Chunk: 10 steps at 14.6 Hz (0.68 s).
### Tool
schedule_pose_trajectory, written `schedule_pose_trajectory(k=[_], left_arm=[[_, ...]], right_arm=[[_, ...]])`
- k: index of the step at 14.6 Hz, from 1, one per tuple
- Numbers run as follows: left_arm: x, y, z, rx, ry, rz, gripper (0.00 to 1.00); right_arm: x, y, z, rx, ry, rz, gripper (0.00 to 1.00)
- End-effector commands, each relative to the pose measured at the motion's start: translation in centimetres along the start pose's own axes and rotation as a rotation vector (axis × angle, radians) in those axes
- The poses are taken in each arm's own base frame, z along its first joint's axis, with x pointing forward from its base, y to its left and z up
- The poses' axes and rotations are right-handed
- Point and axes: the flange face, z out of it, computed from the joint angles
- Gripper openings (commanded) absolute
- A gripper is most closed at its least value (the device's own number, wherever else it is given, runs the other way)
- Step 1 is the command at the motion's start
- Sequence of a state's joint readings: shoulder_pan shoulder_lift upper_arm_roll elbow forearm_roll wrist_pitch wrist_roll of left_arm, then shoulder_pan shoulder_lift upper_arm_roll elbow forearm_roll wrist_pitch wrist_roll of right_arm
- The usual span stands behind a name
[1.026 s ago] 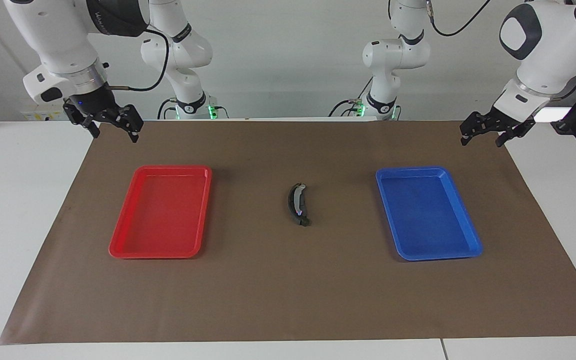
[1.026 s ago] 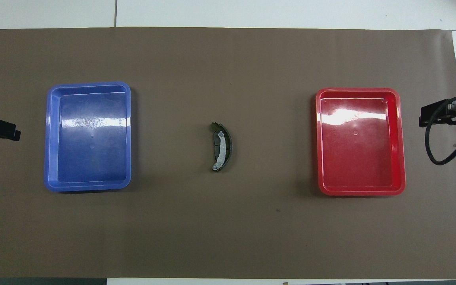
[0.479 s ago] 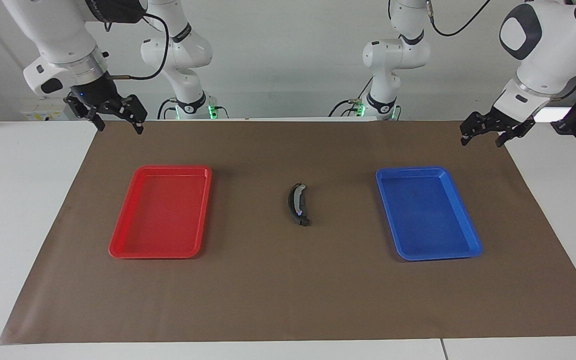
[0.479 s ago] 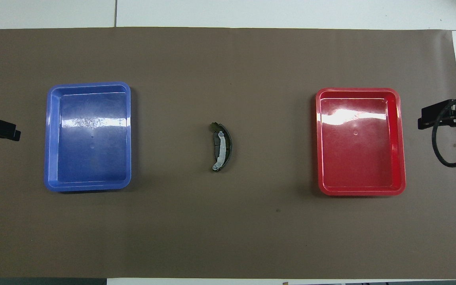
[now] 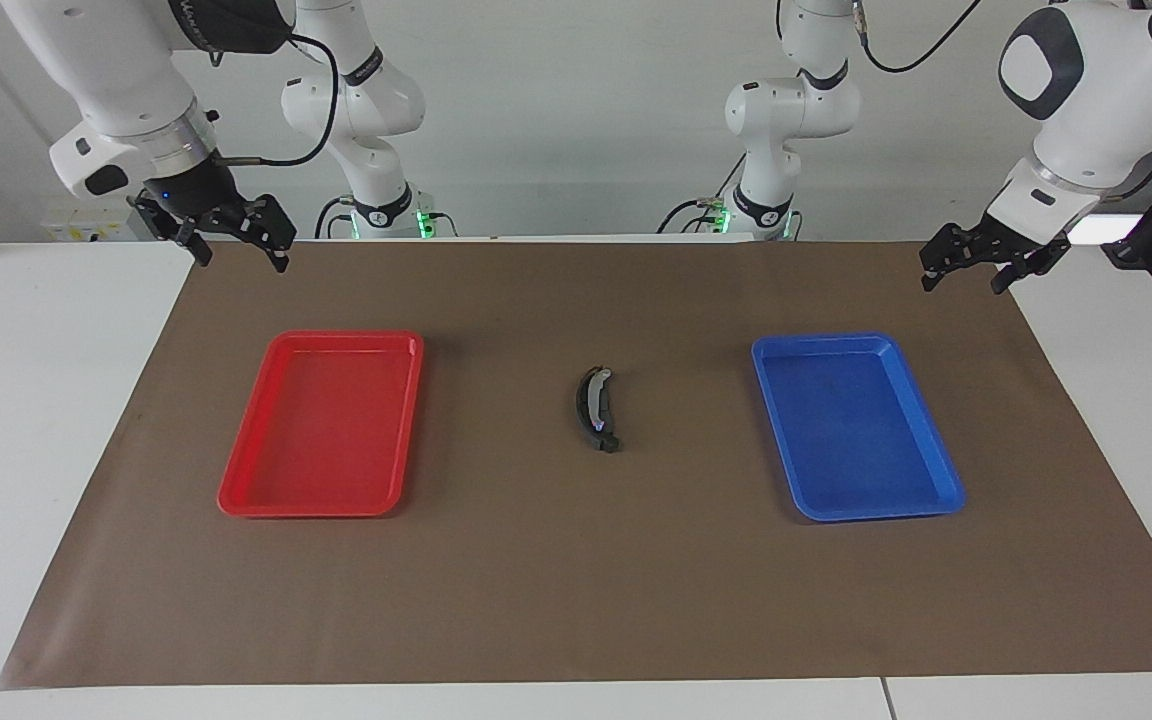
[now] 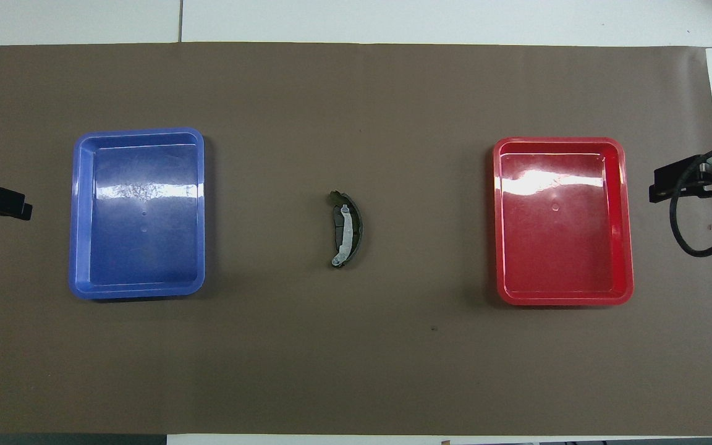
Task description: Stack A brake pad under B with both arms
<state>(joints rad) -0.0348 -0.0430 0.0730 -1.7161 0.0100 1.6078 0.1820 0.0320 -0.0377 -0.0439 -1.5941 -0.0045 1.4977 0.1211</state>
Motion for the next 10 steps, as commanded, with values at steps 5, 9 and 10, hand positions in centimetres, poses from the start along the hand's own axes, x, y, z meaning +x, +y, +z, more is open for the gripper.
schedule_pose_trajectory(k=[5, 9, 10], left_arm=[[-0.27, -0.12, -0.04, 0.013, -0.006, 0.006, 0.99], [-0.24, -0.04, -0.05, 0.014, -0.005, 0.007, 0.99], [-0.24, -0.04, -0.05, 0.014, -0.005, 0.007, 0.99]], right_arm=[[0.17, 0.15, -0.26, -0.021, 0.01, -0.027, 1.0], [0.2, 0.23, -0.16, -0.021, 0.006, -0.027, 1.0], [0.14, 0.16, -0.31, -0.021, 0.009, -0.029, 1.0]])
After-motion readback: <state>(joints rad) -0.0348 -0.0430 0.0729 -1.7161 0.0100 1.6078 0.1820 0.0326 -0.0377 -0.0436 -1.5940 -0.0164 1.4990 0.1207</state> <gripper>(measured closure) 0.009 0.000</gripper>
